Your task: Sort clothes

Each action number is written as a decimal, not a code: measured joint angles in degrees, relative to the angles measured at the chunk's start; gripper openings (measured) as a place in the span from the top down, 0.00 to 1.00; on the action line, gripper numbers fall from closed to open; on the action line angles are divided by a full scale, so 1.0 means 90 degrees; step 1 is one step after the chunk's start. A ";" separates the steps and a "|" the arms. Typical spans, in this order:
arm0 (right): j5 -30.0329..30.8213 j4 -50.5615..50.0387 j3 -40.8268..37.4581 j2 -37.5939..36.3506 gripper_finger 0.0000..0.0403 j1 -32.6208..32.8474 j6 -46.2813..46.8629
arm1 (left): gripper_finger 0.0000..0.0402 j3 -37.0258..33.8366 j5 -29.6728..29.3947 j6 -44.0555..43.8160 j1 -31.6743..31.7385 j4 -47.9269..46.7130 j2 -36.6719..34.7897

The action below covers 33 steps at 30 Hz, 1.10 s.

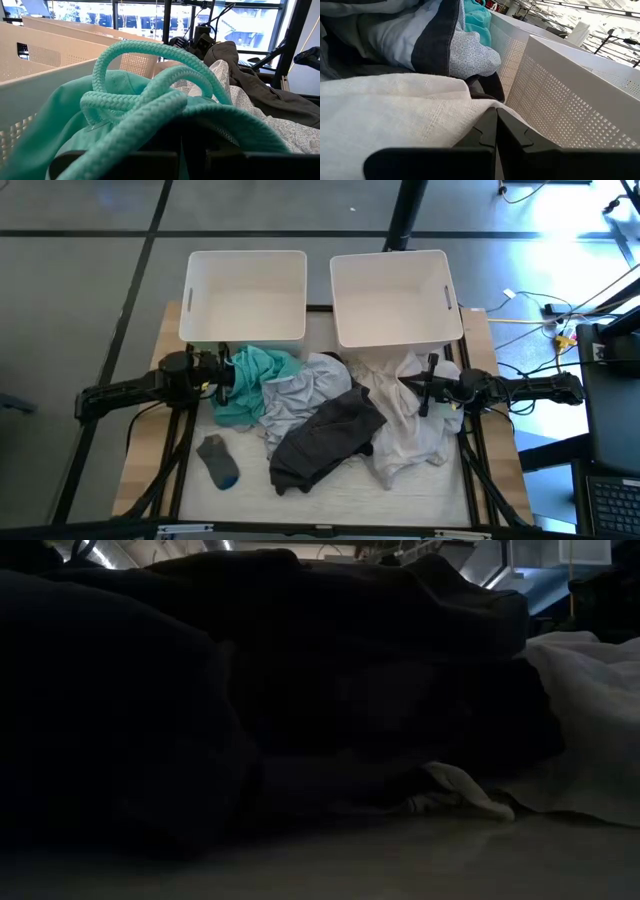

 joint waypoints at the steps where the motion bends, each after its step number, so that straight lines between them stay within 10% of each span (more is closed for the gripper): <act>1: 0.0000 0.0001 0.0000 0.0000 0.98 0.0000 0.0000 | 0.99 0.0000 -0.0007 0.0000 -0.0001 0.0015 0.0000; 33: 0.0221 0.0309 0.0000 0.0000 0.98 0.0000 -0.0301 | 0.99 0.0525 0.0388 -0.1714 -0.0015 0.2300 0.0030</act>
